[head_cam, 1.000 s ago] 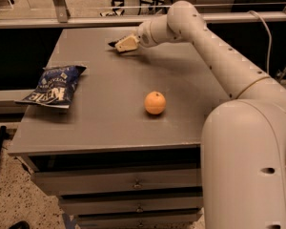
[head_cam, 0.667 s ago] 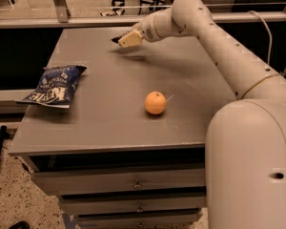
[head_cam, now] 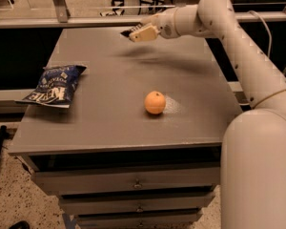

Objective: Pick rxbar chocolate

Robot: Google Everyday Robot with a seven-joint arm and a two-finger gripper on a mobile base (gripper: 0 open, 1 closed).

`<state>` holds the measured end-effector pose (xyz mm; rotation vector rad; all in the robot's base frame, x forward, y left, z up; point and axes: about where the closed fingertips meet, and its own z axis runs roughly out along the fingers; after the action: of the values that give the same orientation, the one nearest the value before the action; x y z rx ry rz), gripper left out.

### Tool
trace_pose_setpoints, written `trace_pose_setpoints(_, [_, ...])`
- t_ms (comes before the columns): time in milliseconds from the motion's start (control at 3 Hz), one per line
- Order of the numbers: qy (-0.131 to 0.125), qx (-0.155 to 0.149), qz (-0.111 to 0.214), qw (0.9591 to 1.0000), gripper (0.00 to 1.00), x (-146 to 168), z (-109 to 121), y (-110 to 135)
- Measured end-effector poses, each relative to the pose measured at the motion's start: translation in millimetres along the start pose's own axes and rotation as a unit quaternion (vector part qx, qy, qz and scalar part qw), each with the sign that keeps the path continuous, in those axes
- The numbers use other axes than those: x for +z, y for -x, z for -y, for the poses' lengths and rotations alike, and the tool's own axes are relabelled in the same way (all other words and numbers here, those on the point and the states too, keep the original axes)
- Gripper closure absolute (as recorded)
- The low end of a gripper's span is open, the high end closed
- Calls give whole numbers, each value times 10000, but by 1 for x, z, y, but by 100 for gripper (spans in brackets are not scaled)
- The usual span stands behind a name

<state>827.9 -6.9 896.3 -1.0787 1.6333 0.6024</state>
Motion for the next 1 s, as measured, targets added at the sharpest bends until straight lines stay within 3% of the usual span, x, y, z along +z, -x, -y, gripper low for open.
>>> trace_pose_setpoints(333, [516, 183, 808, 9952, 100, -20, -10, 8])
trace_pose_setpoints(667, [935, 88, 1049, 9900, 100, -43, -27, 21])
trace_pose_setpoints(1000, [1112, -214, 661, 9914, 100, -71, -42, 29])
